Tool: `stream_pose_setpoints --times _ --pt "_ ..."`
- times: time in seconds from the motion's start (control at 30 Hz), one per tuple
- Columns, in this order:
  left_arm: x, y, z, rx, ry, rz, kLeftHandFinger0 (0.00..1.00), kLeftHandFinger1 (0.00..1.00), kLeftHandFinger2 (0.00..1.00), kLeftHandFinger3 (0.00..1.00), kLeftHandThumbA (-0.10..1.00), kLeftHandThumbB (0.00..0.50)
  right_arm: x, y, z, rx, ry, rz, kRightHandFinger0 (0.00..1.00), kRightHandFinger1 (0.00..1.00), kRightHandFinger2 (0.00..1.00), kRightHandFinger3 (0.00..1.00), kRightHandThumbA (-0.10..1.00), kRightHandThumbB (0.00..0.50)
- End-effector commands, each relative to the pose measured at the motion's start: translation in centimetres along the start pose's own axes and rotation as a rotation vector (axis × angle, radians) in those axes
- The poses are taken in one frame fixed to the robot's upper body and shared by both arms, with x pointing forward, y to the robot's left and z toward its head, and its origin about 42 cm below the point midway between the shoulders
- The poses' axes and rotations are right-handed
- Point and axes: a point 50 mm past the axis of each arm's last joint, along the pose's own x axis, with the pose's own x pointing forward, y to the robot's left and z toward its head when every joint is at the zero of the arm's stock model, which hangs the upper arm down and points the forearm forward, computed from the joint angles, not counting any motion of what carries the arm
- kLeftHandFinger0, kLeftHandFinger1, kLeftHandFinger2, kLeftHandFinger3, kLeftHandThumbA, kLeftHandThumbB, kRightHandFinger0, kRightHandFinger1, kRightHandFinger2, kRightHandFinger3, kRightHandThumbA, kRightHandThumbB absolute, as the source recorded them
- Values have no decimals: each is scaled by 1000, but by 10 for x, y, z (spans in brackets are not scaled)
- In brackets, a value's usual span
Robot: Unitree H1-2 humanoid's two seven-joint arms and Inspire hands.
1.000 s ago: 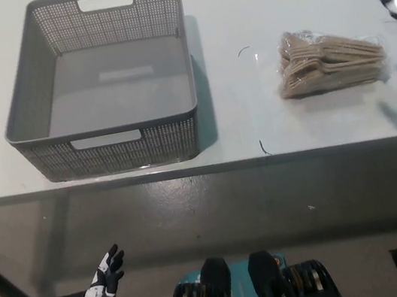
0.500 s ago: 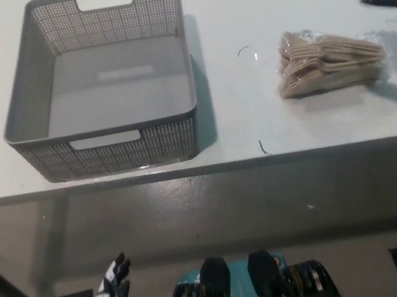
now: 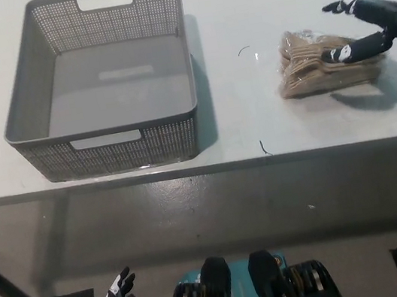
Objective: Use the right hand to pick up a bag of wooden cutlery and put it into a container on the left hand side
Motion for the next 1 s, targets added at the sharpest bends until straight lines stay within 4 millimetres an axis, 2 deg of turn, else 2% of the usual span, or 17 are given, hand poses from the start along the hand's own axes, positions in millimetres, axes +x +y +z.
stream_pose_setpoints --times 0.0,0.07,0.57,0.83,0.97 --pt "4 8 6 23 -54 12 1000 1000 1000 1000 951 305 -5 -37 9 -95 -17 20 1000 1000 1000 1000 687 500" --pt "4 9 6 23 -56 7 1000 1000 1000 1000 959 320 -7 -39 9 -116 -15 26 1000 1000 1000 1000 678 500" --pt "3 12 5 40 -51 -1 1000 1000 1000 1000 965 318 -19 -65 14 -213 15 17 1000 1000 1000 1000 650 500" --pt "2 13 4 47 -50 -16 1000 1000 1000 1000 976 321 -24 -84 15 -243 34 -11 1000 1000 1000 1000 683 500" --pt "1 12 3 51 -45 -16 1000 1000 1000 1000 979 327 -22 -86 16 -255 47 0 1000 1000 1000 1000 692 500"
